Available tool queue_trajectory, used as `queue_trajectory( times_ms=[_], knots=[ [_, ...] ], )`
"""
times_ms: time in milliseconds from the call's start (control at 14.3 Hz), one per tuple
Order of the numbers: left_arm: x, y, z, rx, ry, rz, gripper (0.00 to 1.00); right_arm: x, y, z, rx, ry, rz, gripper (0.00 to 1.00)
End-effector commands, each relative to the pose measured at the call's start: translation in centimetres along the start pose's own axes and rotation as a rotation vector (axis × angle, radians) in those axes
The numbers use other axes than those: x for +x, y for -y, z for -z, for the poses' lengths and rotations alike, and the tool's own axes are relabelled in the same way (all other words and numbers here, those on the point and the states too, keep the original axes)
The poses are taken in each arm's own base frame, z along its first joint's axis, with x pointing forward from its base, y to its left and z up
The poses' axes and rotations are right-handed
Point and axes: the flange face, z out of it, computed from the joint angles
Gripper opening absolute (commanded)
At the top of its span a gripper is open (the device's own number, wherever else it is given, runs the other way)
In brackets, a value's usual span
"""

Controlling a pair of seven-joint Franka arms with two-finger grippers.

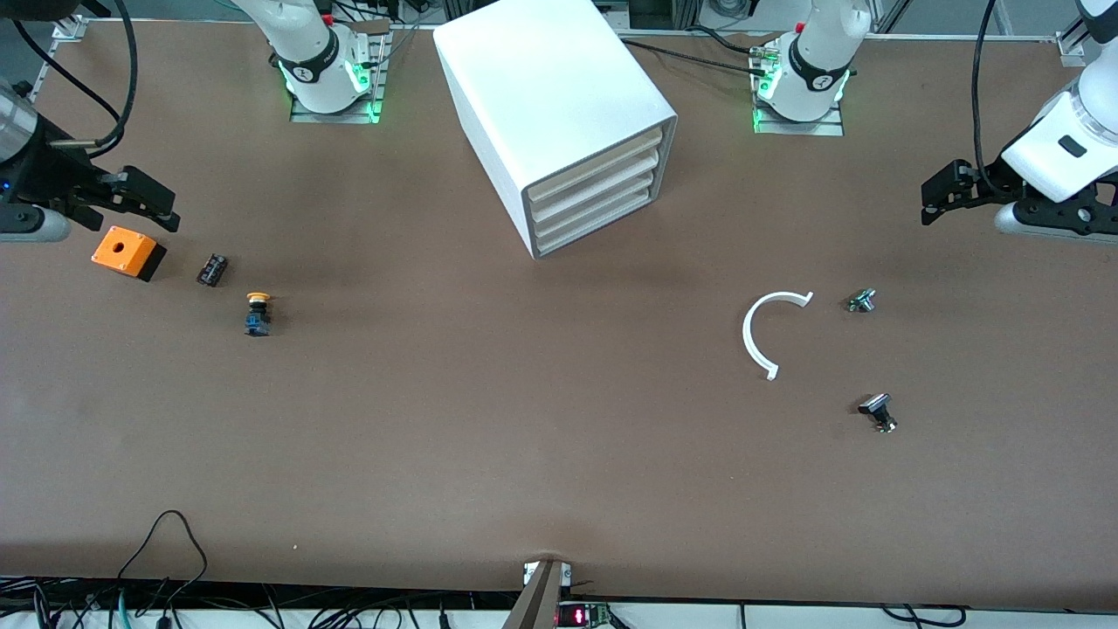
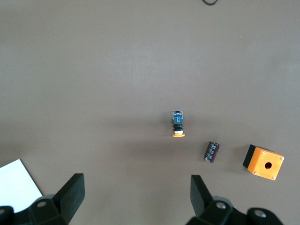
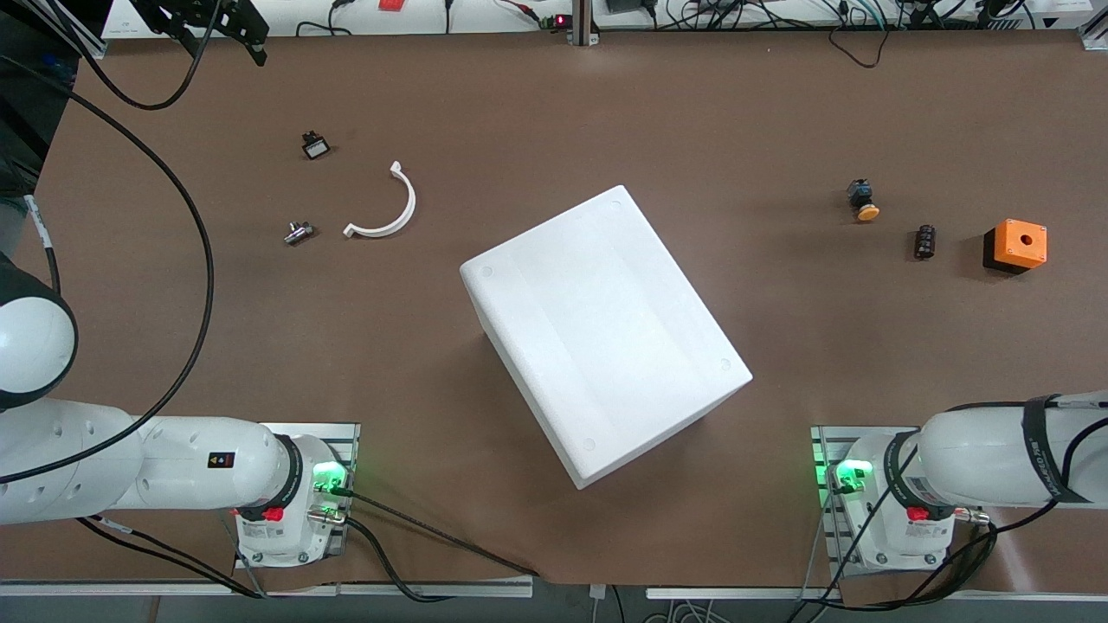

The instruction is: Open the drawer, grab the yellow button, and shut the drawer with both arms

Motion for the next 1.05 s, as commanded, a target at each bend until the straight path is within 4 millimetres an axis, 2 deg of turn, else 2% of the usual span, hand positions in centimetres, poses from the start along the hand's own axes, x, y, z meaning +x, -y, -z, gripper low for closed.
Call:
queue_trajectory(
  times_ms=[0, 419, 978],
  knots=[
    [0.36, -0.35, 0.09, -0.006, -0.014, 0.016, 0.99, -1.69, -0.08, 1.06, -0.019, 0.002, 0.009, 1.0],
    [0.32, -0.66, 0.35, -0.009, 0.032, 0.02, 0.99, -1.04, -0.35, 1.29, -0.008, -0.012, 0.004, 1.0],
    [0.38, -0.91, 0.35, -0.008, 0.032, 0.032, 0.99, -1.21, -0.43, 1.52, -0.009, -0.009, -0.002, 1.0]
  ],
)
